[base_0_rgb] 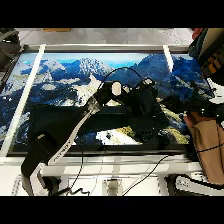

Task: Fold the clothes and pants, and hang the long-sleeved shirts on hangers.

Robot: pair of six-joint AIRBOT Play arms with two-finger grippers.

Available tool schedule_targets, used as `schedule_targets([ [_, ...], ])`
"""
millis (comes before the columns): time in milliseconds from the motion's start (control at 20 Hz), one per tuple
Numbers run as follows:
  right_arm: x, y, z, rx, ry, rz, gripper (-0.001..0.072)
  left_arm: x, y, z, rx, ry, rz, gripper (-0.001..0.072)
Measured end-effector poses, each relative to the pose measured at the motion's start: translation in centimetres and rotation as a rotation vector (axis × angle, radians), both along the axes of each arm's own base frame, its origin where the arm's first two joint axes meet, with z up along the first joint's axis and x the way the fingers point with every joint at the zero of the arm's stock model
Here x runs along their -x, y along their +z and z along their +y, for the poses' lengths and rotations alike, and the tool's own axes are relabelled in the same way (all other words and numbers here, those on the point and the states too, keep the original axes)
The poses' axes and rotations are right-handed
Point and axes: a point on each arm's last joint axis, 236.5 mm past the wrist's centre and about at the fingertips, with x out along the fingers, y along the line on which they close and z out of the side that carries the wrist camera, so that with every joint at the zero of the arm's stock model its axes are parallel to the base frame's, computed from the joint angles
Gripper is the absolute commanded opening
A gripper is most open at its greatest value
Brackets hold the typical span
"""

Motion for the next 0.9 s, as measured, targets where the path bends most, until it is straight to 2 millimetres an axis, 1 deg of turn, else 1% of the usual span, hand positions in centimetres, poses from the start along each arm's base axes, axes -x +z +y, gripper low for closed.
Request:
schedule_targets([
  [100, -0.8, 1.8, 2.0, -0.061, 0.015, -0.038, 0.0711, 1.2, -0.3, -0.1, -0.014, -0.053, -0.006, 0.0026],
  [200, -1.7, 3.3, 3.6, -0.067, 0.042, -0.081, 0.0705, 3.2, -0.7, -0.4, -0.034, -0.131, -0.004, 0.0026],
  [250, -2.3, 3.8, 3.8, -0.054, 0.043, -0.104, 0.0704, 4.5, -0.9, -0.5, -0.048, -0.173, 0.003, 0.0026],
  [300, -3.0, 4.5, 3.9, -0.038, 0.037, -0.132, 0.0704, 6.2, -1.2, -0.6, -0.067, -0.224, 0.020, 0.0027],
  [400, -4.5, 5.8, 3.3, -0.010, 0.006, -0.178, 0.0703, 9.8, -1.9, -0.3, -0.112, -0.328, 0.068, 0.0042],
  [450, -5.1, 6.4, 2.9, 0.002, -0.014, -0.196, 0.0703, 11.3, -2.2, -0.1, -0.135, -0.373, 0.090, 0.0121],
  [550, -6.0, 7.6, 2.3, 0.015, -0.037, -0.225, 0.0702, 13.2, -2.4, 0.4, -0.163, -0.429, 0.122, 0.0585],
  [600, -6.4, 8.0, 1.9, 0.023, -0.050, -0.238, 0.0703, 13.4, -2.3, 0.3, -0.164, -0.432, 0.124, 0.0647],
  [700, -6.7, 8.4, 1.3, 0.041, -0.063, -0.249, 0.0692, 12.8, -1.9, 0.9, -0.174, -0.405, 0.136, 0.0646],
  [750, -6.8, 8.4, 1.2, 0.050, -0.065, -0.251, 0.0687, 11.9, -1.3, 1.3, -0.168, -0.378, 0.133, 0.0646],
  [800, -6.8, 8.3, 0.9, 0.064, -0.065, -0.250, 0.0687, 10.6, -0.9, 2.0, -0.171, -0.339, 0.129, 0.0646],
  [900, -6.7, 7.8, 0.4, 0.096, -0.061, -0.240, 0.0686, 6.2, 0.0, 3.9, -0.173, -0.207, 0.100, 0.0641],
])
